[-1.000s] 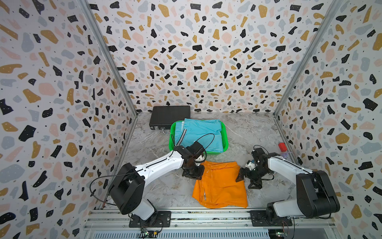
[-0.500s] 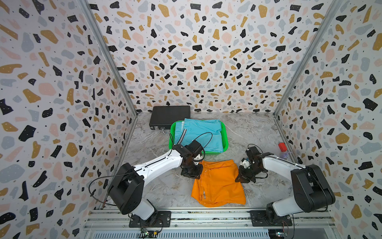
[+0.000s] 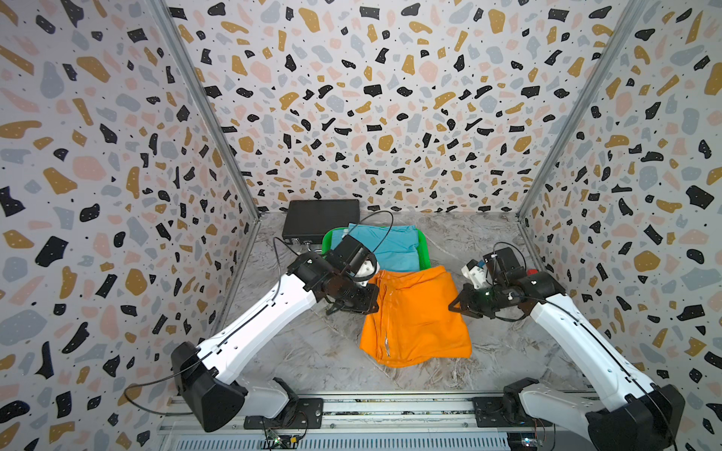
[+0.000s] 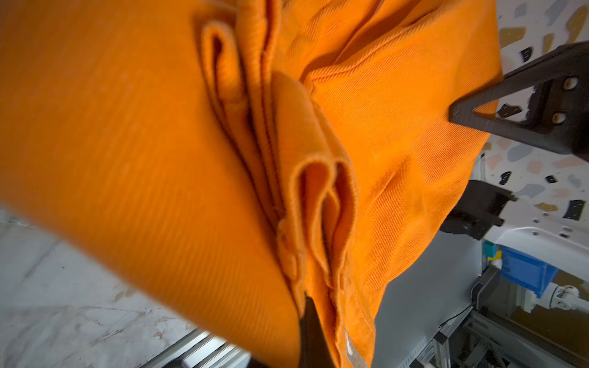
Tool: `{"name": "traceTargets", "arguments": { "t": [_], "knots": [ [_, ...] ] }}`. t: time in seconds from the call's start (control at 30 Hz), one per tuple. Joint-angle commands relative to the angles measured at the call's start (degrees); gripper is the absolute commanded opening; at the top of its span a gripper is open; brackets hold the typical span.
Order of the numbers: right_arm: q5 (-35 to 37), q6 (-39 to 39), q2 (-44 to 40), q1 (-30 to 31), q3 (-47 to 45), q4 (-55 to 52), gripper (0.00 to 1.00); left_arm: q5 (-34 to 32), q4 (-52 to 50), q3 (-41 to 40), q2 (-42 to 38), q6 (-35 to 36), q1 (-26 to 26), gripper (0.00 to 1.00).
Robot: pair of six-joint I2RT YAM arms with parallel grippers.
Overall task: Put the folded long pants in the basket
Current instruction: Pick up the long pant at the center of the board, then place the long pant in the basket.
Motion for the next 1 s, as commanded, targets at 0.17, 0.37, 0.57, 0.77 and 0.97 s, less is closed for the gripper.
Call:
{"name": "traceTargets", "arguments": {
  "t": [0.17, 0.37, 0.57, 0.77, 0.97],
  "knots": [
    [-0.82, 1.13, 9.25, 0.13, 16.43, 5.55, 0.0, 6.61, -5.13, 14.1, 2.37, 5.45, 15.55, 0.0],
    [-0.79, 1.57, 22.15, 0.5, 30.19, 8.14, 0.0, 9.26, -8.74, 24.89, 13.34, 10.33, 22.92, 0.0],
    [0.34, 2.25, 33.51, 0.58, 37.37, 10.41, 0.0, 8.9, -9.71, 30.96, 21.6, 11.63, 28.24, 0.0],
    [-0.22, 2.86, 40.56, 1.19, 40.33, 12.2, 0.0, 7.68, -9.67, 33.39, 29.66, 13.03, 30.58, 0.0],
    [0.15, 2.38, 46.3, 1.46, 41.48, 13.35, 0.0, 5.1, -9.47, 36.22, 38.01, 13.39, 31.16, 0.0]
  ]
}}
